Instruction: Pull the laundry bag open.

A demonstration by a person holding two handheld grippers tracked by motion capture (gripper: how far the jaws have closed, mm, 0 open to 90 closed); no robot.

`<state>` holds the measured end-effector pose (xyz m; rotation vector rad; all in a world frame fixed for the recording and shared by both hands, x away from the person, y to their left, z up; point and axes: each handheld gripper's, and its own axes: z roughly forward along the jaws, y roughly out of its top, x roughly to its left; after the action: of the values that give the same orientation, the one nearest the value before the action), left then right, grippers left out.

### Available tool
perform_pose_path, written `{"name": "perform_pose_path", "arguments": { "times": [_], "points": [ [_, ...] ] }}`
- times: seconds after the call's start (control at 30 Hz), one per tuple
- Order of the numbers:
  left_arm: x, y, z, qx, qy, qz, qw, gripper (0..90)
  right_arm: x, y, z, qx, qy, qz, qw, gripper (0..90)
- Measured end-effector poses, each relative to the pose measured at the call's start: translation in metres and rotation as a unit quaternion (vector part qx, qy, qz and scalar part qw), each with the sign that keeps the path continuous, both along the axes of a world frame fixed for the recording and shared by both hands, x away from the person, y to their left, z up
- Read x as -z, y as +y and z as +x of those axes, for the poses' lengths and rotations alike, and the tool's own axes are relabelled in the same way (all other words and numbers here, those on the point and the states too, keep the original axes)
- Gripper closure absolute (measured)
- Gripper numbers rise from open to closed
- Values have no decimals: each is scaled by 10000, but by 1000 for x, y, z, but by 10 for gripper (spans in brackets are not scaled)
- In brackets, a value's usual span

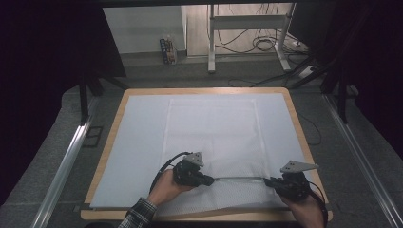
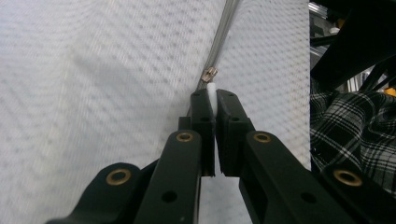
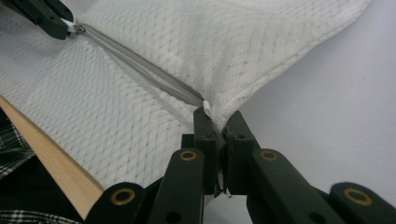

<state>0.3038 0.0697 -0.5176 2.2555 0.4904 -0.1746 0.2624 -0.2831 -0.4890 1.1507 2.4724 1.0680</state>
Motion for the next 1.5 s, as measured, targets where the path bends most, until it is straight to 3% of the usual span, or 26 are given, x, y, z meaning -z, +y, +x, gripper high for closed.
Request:
{"name": "perform_pose_path", "arguments": {
  "times": [0.43,0.9,0.93,1.17,1.5],
  "points": [
    [0,24,-5,-236,-9,0,9997,872,1,-2,0,88,-3,-73,9999,852],
    [1,34,-10,-296,38,-17,9996,873,3,-2,0,70,47,-84,9999,851],
    [1,36,-11,-313,5,53,9995,873,3,-1,0,90,30,-117,9999,852],
    [0,48,-13,-377,91,1,9992,872,4,-3,1,86,55,-65,9999,851],
    [3,58,-20,-466,34,149,9988,872,4,-3,0,79,54,-129,9999,851]
  ]
}}
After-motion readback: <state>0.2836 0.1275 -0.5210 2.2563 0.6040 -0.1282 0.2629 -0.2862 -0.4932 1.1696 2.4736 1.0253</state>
